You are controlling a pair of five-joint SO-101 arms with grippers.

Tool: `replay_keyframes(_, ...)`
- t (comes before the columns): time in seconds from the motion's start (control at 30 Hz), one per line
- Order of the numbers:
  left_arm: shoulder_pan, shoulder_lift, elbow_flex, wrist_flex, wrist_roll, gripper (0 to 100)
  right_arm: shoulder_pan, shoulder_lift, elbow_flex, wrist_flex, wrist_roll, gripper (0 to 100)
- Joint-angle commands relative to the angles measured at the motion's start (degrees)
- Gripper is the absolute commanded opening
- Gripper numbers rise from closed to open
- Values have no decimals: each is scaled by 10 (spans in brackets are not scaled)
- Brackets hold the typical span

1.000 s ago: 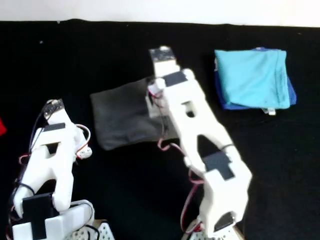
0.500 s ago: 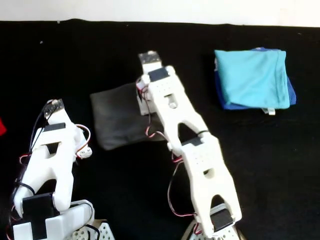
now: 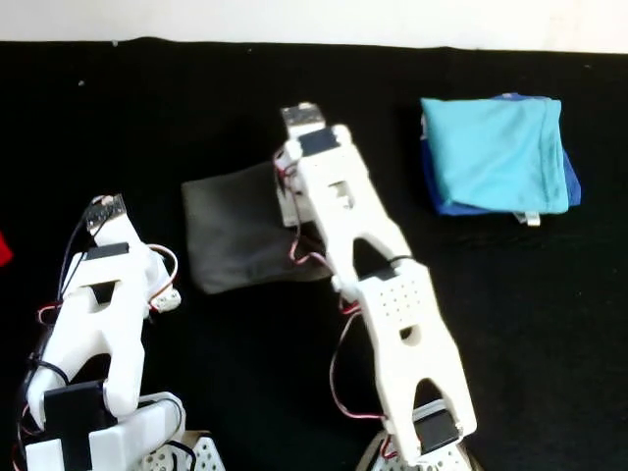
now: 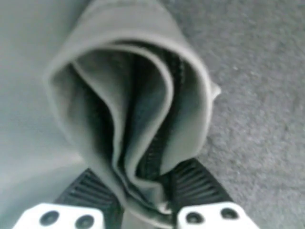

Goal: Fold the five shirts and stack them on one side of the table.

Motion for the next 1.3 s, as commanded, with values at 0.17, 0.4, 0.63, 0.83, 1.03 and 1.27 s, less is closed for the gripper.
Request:
replay_keyframes(0.17,-6,-3,3,-12,-3,10,107,-23,-207,80,-2,6)
replay_keyframes(0.4,-6,-3,3,-13,-3,10,160,-164,-238,80,131,5)
replay_keyframes(0.63,-6,-3,3,-13,-3,10,213,-334,-153,80,170,5)
replay_keyframes(0.83,-6,-3,3,-13,-3,10,263,-449,-51,79,236,5)
replay_keyframes(1.03,-6,-3,3,-13,-3,10,346,-462,-4,76,293,5)
replay_keyframes(1.27,-6,-3,3,-13,-3,10,441,-322,9,-58,343,5)
